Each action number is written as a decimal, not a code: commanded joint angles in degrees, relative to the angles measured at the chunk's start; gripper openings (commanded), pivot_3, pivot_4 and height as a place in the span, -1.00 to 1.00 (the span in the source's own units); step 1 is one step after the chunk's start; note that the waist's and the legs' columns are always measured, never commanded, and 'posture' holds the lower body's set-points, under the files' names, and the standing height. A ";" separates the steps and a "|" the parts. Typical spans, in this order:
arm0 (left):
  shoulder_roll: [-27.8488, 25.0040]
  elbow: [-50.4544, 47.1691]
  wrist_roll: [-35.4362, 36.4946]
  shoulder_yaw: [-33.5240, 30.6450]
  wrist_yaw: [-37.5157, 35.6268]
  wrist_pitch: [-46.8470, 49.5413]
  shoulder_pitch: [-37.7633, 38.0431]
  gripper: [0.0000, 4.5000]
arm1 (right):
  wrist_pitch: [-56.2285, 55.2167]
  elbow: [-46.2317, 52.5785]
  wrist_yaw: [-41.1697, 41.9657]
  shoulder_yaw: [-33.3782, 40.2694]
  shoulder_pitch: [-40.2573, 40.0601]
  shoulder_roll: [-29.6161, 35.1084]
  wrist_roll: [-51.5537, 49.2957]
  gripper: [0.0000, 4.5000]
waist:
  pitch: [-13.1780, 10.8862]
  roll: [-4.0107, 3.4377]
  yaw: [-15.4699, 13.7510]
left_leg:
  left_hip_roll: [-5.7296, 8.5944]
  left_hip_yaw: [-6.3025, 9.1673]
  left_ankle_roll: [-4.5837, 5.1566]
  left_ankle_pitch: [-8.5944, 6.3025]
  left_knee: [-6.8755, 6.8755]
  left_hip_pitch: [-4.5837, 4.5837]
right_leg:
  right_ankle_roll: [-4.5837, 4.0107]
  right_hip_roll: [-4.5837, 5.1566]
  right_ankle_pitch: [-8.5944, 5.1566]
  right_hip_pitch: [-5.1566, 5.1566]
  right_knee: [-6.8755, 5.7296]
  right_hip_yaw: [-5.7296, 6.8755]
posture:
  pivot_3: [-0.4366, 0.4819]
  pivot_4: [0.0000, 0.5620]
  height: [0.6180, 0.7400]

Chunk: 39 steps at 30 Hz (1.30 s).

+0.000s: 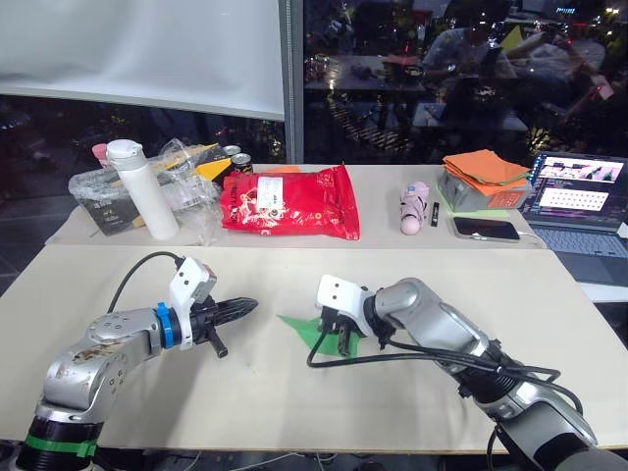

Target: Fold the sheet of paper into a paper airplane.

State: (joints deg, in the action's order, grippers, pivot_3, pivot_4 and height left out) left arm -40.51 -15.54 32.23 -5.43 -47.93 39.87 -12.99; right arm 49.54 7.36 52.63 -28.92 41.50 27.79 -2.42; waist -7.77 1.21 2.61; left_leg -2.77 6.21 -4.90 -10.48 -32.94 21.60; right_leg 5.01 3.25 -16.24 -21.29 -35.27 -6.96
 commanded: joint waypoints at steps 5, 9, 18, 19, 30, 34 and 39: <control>1.58 1.68 -1.33 1.46 -0.75 -2.94 -2.29 -1.00 | -7.62 -28.60 -7.13 18.04 12.08 7.14 -0.42 -0.98 | -0.01 -0.01 -0.16 | 0.05 0.00 0.00 0.00 -0.04 0.06 | -0.06 0.03 0.05 0.02 0.08 0.00 | -0.05 -0.47 0.87; 1.91 2.80 -2.10 2.18 -1.18 -4.23 -2.42 -1.00 | -20.30 -56.13 -16.71 24.15 21.54 11.49 1.73 -0.98 | -0.03 -0.04 0.00 | 0.05 -0.01 0.02 -0.01 0.03 0.06 | -0.32 0.03 0.20 0.04 0.16 -0.01 | -0.05 -0.47 0.87; 2.64 3.96 -3.28 2.44 -1.55 -5.85 -2.50 -1.00 | -31.91 -80.40 -26.16 29.12 26.29 13.27 3.86 -0.98 | -0.09 -0.18 1.90 | 0.06 -0.04 0.07 -0.02 0.04 0.04 | -0.29 0.03 0.23 0.11 0.18 -0.06 | -0.05 -0.47 0.87; 2.62 3.94 -3.30 2.41 -1.52 -5.97 -2.34 -1.00 | -31.85 -81.03 -26.33 29.50 26.13 13.28 3.82 -0.98 | -0.09 -0.24 2.08 | 0.06 -0.04 0.10 0.00 0.03 0.02 | -0.26 0.03 0.24 0.11 0.16 -0.08 | -0.05 -0.47 0.87; 2.82 3.96 -3.73 2.85 -1.50 -6.59 -1.68 -1.00 | -29.84 -82.41 -25.96 33.67 25.22 13.33 3.09 -0.47 | -0.12 -0.37 2.96 | 0.09 -0.04 0.17 0.05 0.03 -0.01 | -0.13 0.02 0.20 0.15 0.12 -0.09 | -0.05 -0.47 0.87; 2.86 5.04 -3.93 2.80 -1.84 -7.14 -2.23 -1.00 | -30.17 -81.73 -24.75 32.62 26.31 13.83 4.31 0.12 | -0.12 -0.38 2.96 | 0.09 -0.04 0.17 0.05 0.03 -0.01 | -0.13 0.03 0.20 0.16 0.13 -0.09 | -0.05 -0.47 0.87; 3.87 5.81 -3.04 1.86 -1.09 -6.34 -3.89 -1.00 | -33.82 -75.76 -18.31 28.30 31.32 16.01 8.03 0.90 | -0.31 -0.73 2.96 | 0.15 -0.04 0.16 0.05 0.00 0.01 | -0.10 0.05 0.20 0.16 0.13 -0.11 | -0.05 -0.47 0.87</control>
State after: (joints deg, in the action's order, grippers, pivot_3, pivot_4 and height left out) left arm -36.73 -9.03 28.41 -2.29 -49.23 33.75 -15.45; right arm 18.59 -74.09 31.04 0.02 68.71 41.84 5.22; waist -8.08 0.48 5.57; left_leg -2.61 6.17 -4.74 -10.43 -32.94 21.63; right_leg 4.97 3.31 -16.06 -21.14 -35.13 -7.10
